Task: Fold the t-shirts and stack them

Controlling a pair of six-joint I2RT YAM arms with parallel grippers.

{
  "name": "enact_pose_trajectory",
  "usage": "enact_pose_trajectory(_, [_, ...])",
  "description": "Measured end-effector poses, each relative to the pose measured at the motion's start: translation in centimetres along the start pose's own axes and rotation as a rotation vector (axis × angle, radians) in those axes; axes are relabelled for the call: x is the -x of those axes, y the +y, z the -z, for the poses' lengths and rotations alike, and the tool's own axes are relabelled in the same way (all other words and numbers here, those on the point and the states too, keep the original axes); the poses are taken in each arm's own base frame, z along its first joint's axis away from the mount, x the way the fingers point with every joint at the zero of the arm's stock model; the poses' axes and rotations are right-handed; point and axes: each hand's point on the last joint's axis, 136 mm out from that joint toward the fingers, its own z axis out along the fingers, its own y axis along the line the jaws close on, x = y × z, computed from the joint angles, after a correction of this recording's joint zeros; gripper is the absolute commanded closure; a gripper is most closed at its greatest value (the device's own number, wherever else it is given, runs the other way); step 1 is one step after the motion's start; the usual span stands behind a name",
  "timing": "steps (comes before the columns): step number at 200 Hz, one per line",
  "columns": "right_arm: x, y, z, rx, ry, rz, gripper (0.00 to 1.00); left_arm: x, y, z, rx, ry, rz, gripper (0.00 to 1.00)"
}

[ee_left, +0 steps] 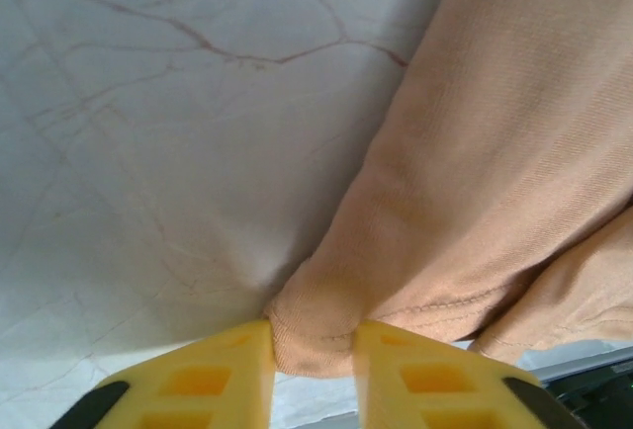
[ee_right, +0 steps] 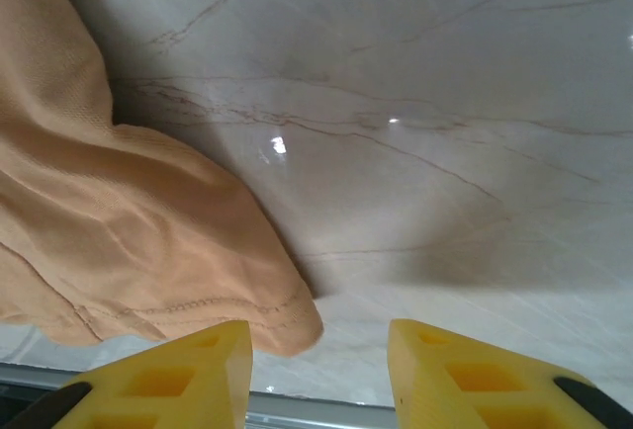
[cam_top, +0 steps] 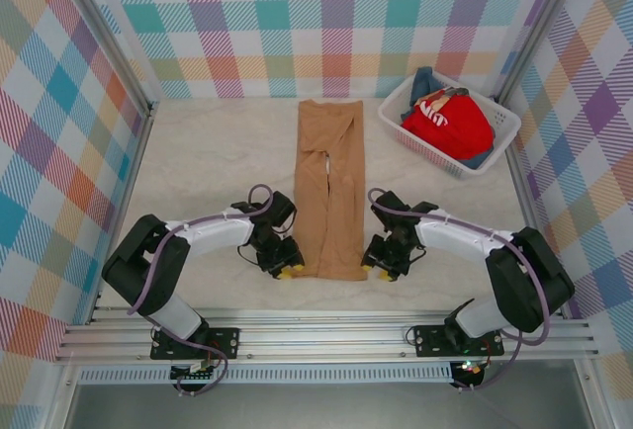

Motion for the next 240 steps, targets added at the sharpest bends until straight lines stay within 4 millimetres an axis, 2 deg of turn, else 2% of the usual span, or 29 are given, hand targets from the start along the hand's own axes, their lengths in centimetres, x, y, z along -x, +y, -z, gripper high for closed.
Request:
enact_pose_trajectory(31, [-0.3, -0.2, -1.5, -0.039, 0.029, -0.013, 0.64, 0.1, -0.3, -0.1, -0.006, -0.005, 0.000, 0.92])
enact_pose_trajectory(67, [-0.3, -0.1, -1.5, -0.053, 0.027, -0.038, 0.69, 0.2, -0.5, -0.1, -0.014, -0.009, -0.007, 0.99])
enact_pose_trajectory(97, [-0.2, 0.0, -1.5, -0.054, 0.023, -0.048, 0.70, 0.1, -0.5, -0.1, -0.014, -0.009, -0.008, 1.00])
enact_pose_trajectory(133, [0.5, 2.6, -1.3, 0.013, 0.000, -0.021, 0.76, 0.1, -0.5, -0.1, -0.014, -0.009, -0.008, 1.00])
enact_pose_trajectory(148, [0.6, 3.0, -1.3, 0.027, -0.003, -0.028, 0.83, 0.2, -0.5, -0.1, -0.015, -0.010, -0.009, 1.00])
enact_pose_trajectory(170, [0.7, 3.1, -1.3, 0.029, -0.009, -0.043, 1.00, 0.1, -0.7, 0.2, -0.023, -0.015, -0.013, 1.00])
enact_pose_trajectory(216, [0.3, 2.3, -0.7, 0.018, -0.024, -0.044, 1.00, -0.5, -0.7, 1.1, -0.035, -0.017, -0.048, 1.00])
enact_pose_trajectory(240, [-1.2, 1.8, -0.6, -0.003, 0.005, 0.000, 1.00, -1.7, 0.1, 1.0, -0.030, 0.009, -0.073, 1.00])
